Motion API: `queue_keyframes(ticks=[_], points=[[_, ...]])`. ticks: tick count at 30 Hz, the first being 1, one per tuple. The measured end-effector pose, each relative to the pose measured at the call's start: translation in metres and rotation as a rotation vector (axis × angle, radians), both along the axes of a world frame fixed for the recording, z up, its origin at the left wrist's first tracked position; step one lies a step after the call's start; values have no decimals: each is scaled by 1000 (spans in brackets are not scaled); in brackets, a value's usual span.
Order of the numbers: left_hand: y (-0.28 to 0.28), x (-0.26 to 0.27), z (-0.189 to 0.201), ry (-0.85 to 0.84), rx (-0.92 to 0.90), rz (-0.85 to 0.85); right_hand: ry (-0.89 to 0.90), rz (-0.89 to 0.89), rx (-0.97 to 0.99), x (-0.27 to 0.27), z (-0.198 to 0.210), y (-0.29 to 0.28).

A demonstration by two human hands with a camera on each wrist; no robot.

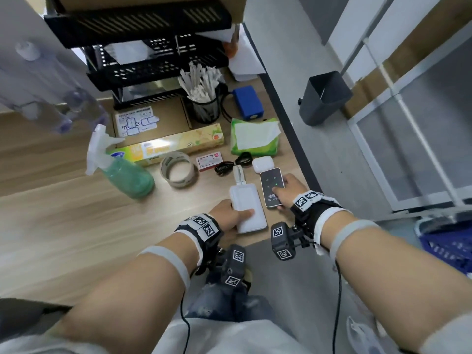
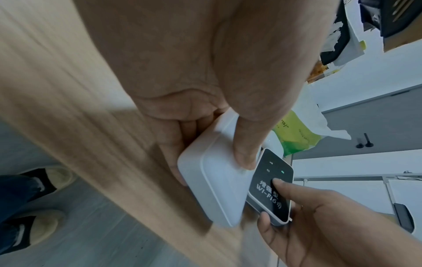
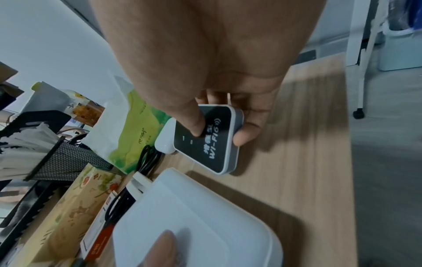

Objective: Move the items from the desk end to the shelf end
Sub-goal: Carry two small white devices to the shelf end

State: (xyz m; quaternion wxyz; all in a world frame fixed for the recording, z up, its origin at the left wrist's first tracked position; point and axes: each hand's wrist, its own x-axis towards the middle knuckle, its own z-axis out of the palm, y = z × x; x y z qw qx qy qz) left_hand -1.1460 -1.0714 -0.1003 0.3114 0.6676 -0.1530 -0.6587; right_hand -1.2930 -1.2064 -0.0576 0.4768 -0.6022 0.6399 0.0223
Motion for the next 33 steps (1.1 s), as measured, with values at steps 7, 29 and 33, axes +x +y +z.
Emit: queue_keyframes(ticks=[7,29,33], points=[[-25,-10,24,-191,-13,-56,30,-4,-72,-12,-4,-19],[15,-59,59,-561,108,451,2,349,-236,-36,22,-27],[57,-34,92,-552,54,642,-156,596,-153,19,51,9]])
